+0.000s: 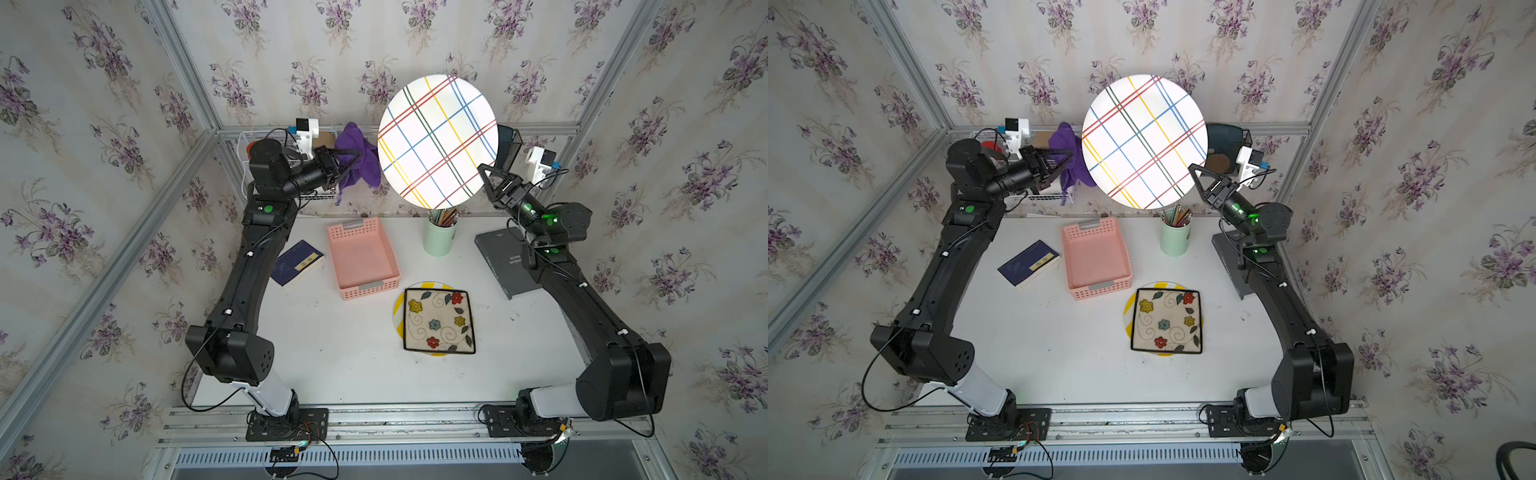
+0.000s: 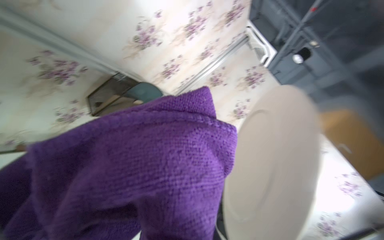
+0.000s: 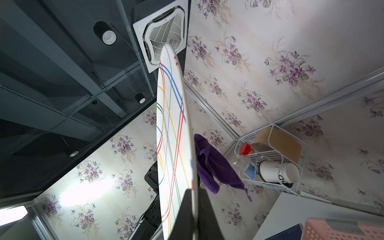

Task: Wipe the wet plate dry
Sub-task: Wipe the plate with towel.

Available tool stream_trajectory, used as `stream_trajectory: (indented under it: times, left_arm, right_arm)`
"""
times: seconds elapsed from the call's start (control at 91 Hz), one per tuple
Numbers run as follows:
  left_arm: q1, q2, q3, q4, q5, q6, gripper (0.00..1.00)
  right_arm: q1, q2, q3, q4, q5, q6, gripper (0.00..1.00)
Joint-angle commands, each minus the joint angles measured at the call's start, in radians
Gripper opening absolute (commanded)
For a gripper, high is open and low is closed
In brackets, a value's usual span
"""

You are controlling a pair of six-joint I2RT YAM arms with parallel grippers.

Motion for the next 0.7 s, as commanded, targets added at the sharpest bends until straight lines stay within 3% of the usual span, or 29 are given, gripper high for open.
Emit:
stream_trajectory:
  times: [0.0,0.374,0.593,0.692]
  left_arm:
    - [-0.018,0.054,0.071,0.430,0.070,-0.346,0.00]
    - [-0.130,0.123,0.161,0.539,0.026,-0.439,0.00]
    - [-0.259,0.191,0.210,0.665,0.051,-0.531,0.00]
    - [-0.253,0.173,0.194,0.670,0.045,-0.534,0.00]
  right_arm:
    - [0.033,0.015,0.005,0.129,-0.037,0.063,0.00]
    - [0.155,0.098,0.015,0.118,0.030,0.066,0.00]
    - [0.107,0.250,0.336,0.053,0.078,0.086,0.00]
    - [0.050,0.269,0.363,0.099,0.112,0.134,0.00]
